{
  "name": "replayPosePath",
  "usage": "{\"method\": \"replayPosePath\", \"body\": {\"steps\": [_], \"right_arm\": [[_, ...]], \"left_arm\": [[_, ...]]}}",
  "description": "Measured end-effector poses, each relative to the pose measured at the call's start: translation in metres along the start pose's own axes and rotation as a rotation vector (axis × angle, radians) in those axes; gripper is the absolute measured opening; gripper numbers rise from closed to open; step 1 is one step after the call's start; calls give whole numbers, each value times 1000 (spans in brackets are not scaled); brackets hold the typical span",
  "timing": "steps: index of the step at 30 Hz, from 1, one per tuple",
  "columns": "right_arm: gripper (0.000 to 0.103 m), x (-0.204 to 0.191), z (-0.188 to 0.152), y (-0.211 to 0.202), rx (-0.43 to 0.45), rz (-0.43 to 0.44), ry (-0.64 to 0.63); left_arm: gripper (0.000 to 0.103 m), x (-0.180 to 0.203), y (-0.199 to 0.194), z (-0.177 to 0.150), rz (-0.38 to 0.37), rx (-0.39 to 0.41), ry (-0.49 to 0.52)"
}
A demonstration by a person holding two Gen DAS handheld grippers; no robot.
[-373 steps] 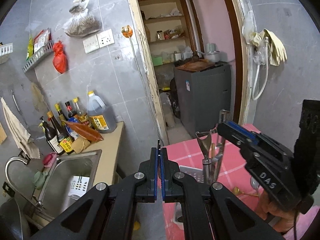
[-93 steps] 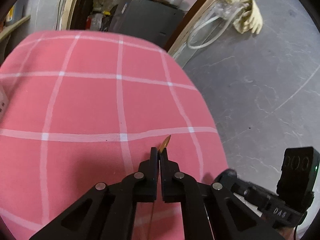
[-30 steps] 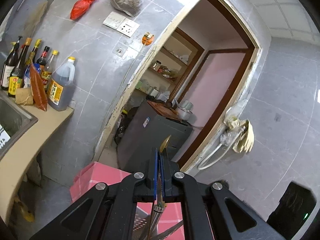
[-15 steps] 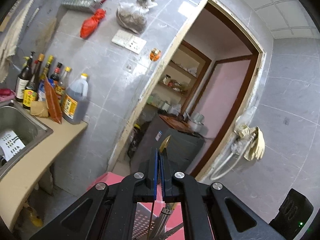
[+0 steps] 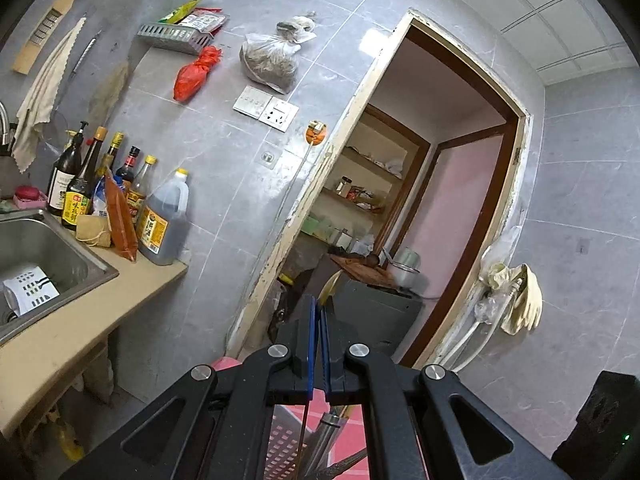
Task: Organize utensils
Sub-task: 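Lower the gold spoon into the caddy with the left tool while the right tool lowers the silver spoon, then open both tools to release the spoons into the caddy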
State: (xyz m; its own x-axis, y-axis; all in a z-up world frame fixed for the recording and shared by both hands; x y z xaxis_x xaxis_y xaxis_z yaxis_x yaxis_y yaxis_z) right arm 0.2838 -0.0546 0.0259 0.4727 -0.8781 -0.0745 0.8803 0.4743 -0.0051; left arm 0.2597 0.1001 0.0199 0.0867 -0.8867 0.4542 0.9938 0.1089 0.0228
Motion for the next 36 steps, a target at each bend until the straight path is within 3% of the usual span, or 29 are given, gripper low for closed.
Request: {"method": "replayPosePath", "body": {"steps": [14, 24, 36], "right_arm": [[4, 4, -1, -4, 13, 40, 33], [4, 2, -5, -1, 28, 49, 58], [4, -6, -14, 1, -4, 101, 57]], "left_arm": [[3, -6, 0, -23, 58, -56, 42], [3, -17, 0, -20, 74, -18, -26], [3, -23, -1, -27, 101, -15, -1]]}}
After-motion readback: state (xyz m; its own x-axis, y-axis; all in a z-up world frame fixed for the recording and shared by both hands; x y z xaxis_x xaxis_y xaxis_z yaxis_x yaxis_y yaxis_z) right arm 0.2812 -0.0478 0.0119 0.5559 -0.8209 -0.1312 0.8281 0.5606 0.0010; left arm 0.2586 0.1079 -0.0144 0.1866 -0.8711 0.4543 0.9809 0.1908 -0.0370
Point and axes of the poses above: each gripper's, at about its wrist camera, not at the fingertips, and y roughly the way its jaws point, x to its right, z to its top, the point moved 2 cm from there along y, roughly the way its jaws point, and after that the axes turned 7 degrees about x, right-handed, at the moved point
